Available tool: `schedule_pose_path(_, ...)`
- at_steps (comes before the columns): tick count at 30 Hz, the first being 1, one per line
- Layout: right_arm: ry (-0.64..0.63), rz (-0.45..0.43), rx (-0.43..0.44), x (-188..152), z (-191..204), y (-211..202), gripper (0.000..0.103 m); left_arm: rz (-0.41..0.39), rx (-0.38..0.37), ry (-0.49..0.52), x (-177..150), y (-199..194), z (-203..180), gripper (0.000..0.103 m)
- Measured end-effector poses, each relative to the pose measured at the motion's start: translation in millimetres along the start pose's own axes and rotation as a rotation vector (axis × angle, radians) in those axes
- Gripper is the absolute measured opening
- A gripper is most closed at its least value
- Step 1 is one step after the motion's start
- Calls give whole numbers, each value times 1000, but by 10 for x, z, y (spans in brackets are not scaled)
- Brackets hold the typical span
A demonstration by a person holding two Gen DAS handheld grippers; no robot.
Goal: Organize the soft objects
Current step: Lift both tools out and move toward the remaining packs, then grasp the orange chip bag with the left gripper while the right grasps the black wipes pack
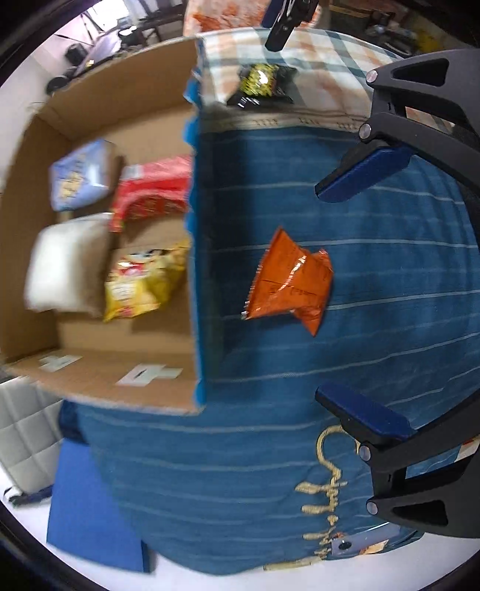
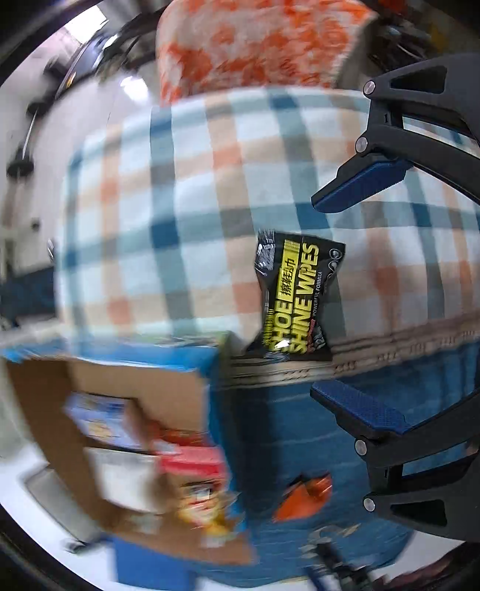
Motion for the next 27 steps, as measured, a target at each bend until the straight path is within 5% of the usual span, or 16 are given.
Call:
schedule_pose_path(7,-498,51,-157,15,278,538,94,74,4,18,-63,290,22,100)
schedule_pose_path(12,-664,123,-202,21,394,904,92,95,-7,-6,-126,402,59,100)
schedule_pose_path(14,-679,133,-198,13,416,1000,79,101,-17,-20,-152,443,89,100)
schedule_pose_path(16,-651,134,-169,15,401,1023,71,103,-26,-30,-175,478,111,100)
schedule_pose_path(21,-490,191,-128,-105,245,1002,28,90,-41,-37,-231,522,141,100)
schedule_pose_path(23,-338,249,-104,-215,111,1030,26,83,-37,-27,-225,540,140,100)
schedule_pose_path(27,-1,374,111,-449,-138,1120,26,67,-26,4,-97,641,99,100)
Point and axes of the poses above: each gripper's, at about its wrist camera, not at the fingertips, and y roughly the way its jaws point, z to its left, x to its top, the point moved 2 cm from there along y, roughly the way its jaws point, and after that the axes turned 7 degrees about -x, right-handed, at the moved point
